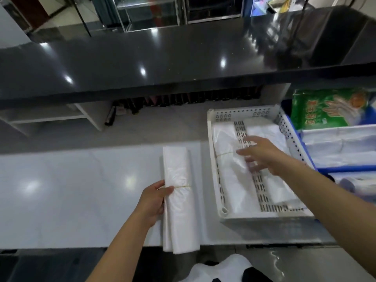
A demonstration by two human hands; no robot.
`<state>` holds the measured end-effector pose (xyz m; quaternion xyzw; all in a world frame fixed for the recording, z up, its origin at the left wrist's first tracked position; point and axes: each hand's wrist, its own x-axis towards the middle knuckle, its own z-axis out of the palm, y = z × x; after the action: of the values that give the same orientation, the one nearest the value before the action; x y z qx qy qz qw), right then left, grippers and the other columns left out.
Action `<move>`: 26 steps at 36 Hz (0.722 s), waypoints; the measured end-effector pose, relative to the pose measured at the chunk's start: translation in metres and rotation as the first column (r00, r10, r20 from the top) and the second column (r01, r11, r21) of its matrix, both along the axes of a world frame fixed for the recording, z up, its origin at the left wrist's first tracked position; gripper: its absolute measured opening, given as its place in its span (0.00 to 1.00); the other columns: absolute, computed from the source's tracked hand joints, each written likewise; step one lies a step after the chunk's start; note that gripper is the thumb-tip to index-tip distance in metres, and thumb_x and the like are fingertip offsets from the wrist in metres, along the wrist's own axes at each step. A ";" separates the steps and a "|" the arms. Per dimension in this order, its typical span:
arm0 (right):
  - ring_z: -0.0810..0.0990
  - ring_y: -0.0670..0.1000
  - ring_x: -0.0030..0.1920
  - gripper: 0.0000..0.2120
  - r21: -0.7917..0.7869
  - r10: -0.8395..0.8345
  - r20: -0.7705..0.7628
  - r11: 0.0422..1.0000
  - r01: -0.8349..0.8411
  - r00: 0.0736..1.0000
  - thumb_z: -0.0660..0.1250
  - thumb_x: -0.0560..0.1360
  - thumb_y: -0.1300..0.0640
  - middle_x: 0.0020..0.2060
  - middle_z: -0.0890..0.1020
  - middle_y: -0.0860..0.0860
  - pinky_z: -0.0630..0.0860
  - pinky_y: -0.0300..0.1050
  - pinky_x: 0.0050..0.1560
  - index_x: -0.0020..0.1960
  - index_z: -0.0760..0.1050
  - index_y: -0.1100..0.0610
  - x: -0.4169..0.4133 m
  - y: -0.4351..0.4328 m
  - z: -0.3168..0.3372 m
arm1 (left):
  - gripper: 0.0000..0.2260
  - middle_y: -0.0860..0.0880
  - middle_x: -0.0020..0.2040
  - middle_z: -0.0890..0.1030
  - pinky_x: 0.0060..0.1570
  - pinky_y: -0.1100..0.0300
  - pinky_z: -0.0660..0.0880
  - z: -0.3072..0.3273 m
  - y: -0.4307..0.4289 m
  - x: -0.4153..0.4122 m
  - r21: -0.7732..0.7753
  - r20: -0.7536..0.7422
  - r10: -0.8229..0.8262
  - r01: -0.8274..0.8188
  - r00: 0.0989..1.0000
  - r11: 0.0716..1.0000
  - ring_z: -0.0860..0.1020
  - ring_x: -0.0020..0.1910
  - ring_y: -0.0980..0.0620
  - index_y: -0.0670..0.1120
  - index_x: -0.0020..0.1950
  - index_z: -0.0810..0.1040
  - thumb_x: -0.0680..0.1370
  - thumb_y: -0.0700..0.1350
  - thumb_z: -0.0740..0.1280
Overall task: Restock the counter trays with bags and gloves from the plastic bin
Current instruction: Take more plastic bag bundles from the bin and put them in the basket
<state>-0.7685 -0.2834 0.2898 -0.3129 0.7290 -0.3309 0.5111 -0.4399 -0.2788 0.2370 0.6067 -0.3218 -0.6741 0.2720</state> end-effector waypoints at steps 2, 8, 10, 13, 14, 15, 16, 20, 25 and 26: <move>0.82 0.56 0.47 0.28 0.002 0.088 -0.130 0.996 -0.089 0.988 0.76 0.69 0.60 0.53 0.80 0.55 0.82 0.51 0.43 0.66 0.73 0.48 0.006 0.005 -0.015 | 0.11 0.47 0.43 0.88 0.26 0.64 0.76 -0.001 0.000 0.001 -0.007 0.014 -0.001 0.001 1.000 1.000 0.85 0.35 0.52 0.47 0.56 0.83 0.77 0.36 0.69; 0.79 0.55 0.49 0.30 -0.057 0.088 -0.184 0.993 -0.100 0.979 0.76 0.67 0.65 0.55 0.76 0.52 0.78 0.45 0.42 0.66 0.75 0.47 0.017 0.008 -0.037 | 0.12 0.44 0.46 0.87 0.29 0.62 0.75 -0.001 -0.002 0.000 -0.015 0.063 -0.028 0.029 0.998 0.999 0.83 0.36 0.50 0.47 0.58 0.83 0.76 0.37 0.69; 0.80 0.54 0.44 0.28 -0.105 0.008 -0.128 0.994 -0.022 0.992 0.75 0.67 0.66 0.51 0.76 0.50 0.74 0.42 0.35 0.65 0.76 0.50 0.018 0.004 -0.039 | 0.12 0.45 0.45 0.87 0.27 0.64 0.74 -0.001 -0.002 0.000 -0.015 0.057 -0.033 0.034 0.998 0.999 0.83 0.34 0.52 0.47 0.57 0.83 0.77 0.37 0.69; 0.80 0.52 0.41 0.26 -0.139 -0.066 -0.098 0.989 0.052 0.993 0.73 0.68 0.67 0.48 0.77 0.49 0.76 0.43 0.33 0.64 0.76 0.51 0.022 0.001 -0.040 | 0.11 0.46 0.46 0.87 0.28 0.63 0.75 -0.002 -0.002 0.001 -0.006 0.043 -0.039 0.040 0.998 0.999 0.84 0.37 0.51 0.47 0.57 0.83 0.77 0.36 0.69; 0.80 0.53 0.43 0.26 -0.134 -0.071 -0.109 0.989 0.056 0.992 0.73 0.69 0.67 0.50 0.78 0.51 0.79 0.45 0.38 0.64 0.76 0.51 0.024 0.002 -0.041 | 0.11 0.46 0.47 0.87 0.30 0.62 0.76 -0.003 -0.003 0.001 -0.002 0.038 -0.044 0.044 0.998 0.999 0.84 0.39 0.50 0.47 0.57 0.83 0.77 0.36 0.69; 0.80 0.53 0.46 0.26 -0.126 -0.057 -0.147 0.991 0.039 0.988 0.73 0.69 0.66 0.54 0.78 0.52 0.80 0.48 0.44 0.65 0.76 0.51 0.026 0.002 -0.041 | 0.11 0.45 0.48 0.87 0.32 0.61 0.77 -0.004 -0.003 0.002 0.002 0.030 -0.047 0.047 0.998 0.999 0.84 0.40 0.49 0.47 0.57 0.83 0.77 0.36 0.69; 0.79 0.54 0.51 0.26 -0.120 -0.011 -0.232 0.993 -0.018 0.973 0.73 0.70 0.64 0.58 0.78 0.52 0.79 0.49 0.49 0.66 0.75 0.51 0.027 0.004 -0.040 | 0.12 0.45 0.49 0.87 0.34 0.60 0.77 -0.004 -0.003 0.002 0.005 0.022 -0.049 0.049 0.999 0.999 0.84 0.42 0.49 0.47 0.57 0.83 0.77 0.36 0.69; 0.64 0.60 0.71 0.30 0.095 0.322 -0.760 0.914 -0.394 0.564 0.71 0.69 0.49 0.69 0.71 0.54 0.72 0.56 0.62 0.70 0.70 0.48 0.027 0.008 -0.029 | 0.11 0.43 0.47 0.85 0.33 0.60 0.73 -0.008 -0.004 0.002 0.005 0.045 -0.056 0.055 0.997 0.998 0.78 0.41 0.44 0.47 0.57 0.84 0.77 0.37 0.69; 0.35 0.53 0.78 0.37 0.356 0.620 -0.733 0.700 -0.620 0.279 0.51 0.79 0.37 0.79 0.38 0.47 0.42 0.61 0.75 0.79 0.37 0.49 0.034 0.009 -0.048 | 0.10 0.40 0.43 0.81 0.36 0.56 0.71 -0.014 -0.007 0.002 0.001 0.106 -0.058 0.059 0.993 0.998 0.71 0.41 0.42 0.50 0.53 0.85 0.76 0.38 0.69; 0.33 0.52 0.77 0.36 0.364 0.629 -0.726 0.694 -0.621 0.278 0.47 0.80 0.37 0.78 0.35 0.47 0.40 0.60 0.75 0.78 0.33 0.49 0.036 0.011 -0.056 | 0.10 0.39 0.44 0.81 0.38 0.54 0.72 -0.014 -0.008 0.002 0.002 0.101 -0.059 0.059 0.993 0.998 0.72 0.41 0.42 0.49 0.54 0.85 0.76 0.38 0.70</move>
<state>-0.7322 -0.2720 0.2337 -0.6838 0.6950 0.0812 0.2067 -0.4377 -0.2869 0.2235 0.6302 -0.3532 -0.6500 0.2357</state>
